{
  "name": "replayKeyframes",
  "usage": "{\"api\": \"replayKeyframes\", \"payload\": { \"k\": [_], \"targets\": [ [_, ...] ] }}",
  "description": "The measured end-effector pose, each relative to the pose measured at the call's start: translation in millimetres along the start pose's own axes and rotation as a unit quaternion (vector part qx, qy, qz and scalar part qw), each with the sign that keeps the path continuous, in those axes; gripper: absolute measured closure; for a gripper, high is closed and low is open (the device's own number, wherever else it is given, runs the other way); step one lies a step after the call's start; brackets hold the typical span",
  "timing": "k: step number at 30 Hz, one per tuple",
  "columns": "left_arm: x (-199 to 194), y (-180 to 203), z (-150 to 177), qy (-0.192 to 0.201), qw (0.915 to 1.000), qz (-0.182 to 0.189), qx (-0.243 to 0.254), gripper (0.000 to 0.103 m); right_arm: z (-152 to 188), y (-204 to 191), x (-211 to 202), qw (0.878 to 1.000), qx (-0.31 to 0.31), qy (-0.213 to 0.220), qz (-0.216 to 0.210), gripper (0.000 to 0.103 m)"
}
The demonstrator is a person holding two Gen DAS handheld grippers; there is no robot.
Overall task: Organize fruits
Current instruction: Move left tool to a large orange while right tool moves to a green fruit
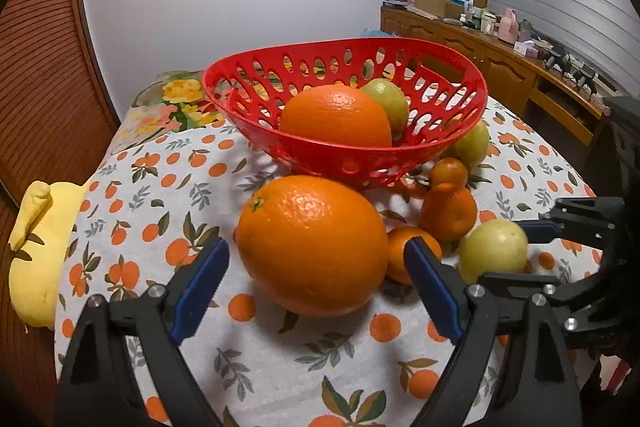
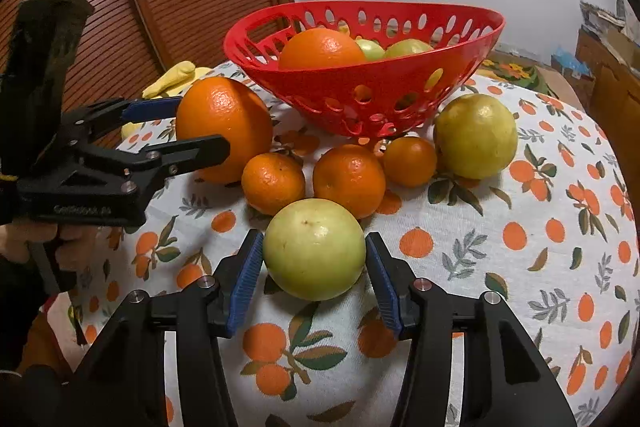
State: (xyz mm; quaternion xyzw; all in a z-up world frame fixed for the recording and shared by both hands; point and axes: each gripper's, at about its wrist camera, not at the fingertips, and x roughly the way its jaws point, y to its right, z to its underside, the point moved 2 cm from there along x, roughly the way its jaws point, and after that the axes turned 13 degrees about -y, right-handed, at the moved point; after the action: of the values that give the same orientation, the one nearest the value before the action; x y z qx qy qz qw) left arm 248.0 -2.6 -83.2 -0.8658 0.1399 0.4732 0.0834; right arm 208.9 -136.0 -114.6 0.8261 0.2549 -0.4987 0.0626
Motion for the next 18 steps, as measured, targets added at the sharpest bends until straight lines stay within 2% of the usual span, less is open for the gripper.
{"api": "replayKeyframes", "payload": {
  "k": [3, 4, 6, 18],
  "targets": [
    [3, -1, -1, -0.003, 1.0, 0.0, -0.002, 0.014, 3, 1, -6, 1.0, 0.0, 0.006, 0.0, 0.05],
    [5, -1, -1, -0.005, 1.0, 0.0, -0.002, 0.018, 4, 1, -8, 1.0, 0.001, 0.008, 0.0, 0.05],
    [8, -1, -1, -0.008, 1.0, -0.002, -0.001, 0.019, 4, 2, -11, 1.0, 0.0, 0.012, 0.002, 0.05],
    [15, 0, -5, -0.009, 0.9999, -0.004, -0.007, 0.017, 8, 3, -22, 1.0, 0.001, 0.022, 0.004, 0.05]
  ]
}}
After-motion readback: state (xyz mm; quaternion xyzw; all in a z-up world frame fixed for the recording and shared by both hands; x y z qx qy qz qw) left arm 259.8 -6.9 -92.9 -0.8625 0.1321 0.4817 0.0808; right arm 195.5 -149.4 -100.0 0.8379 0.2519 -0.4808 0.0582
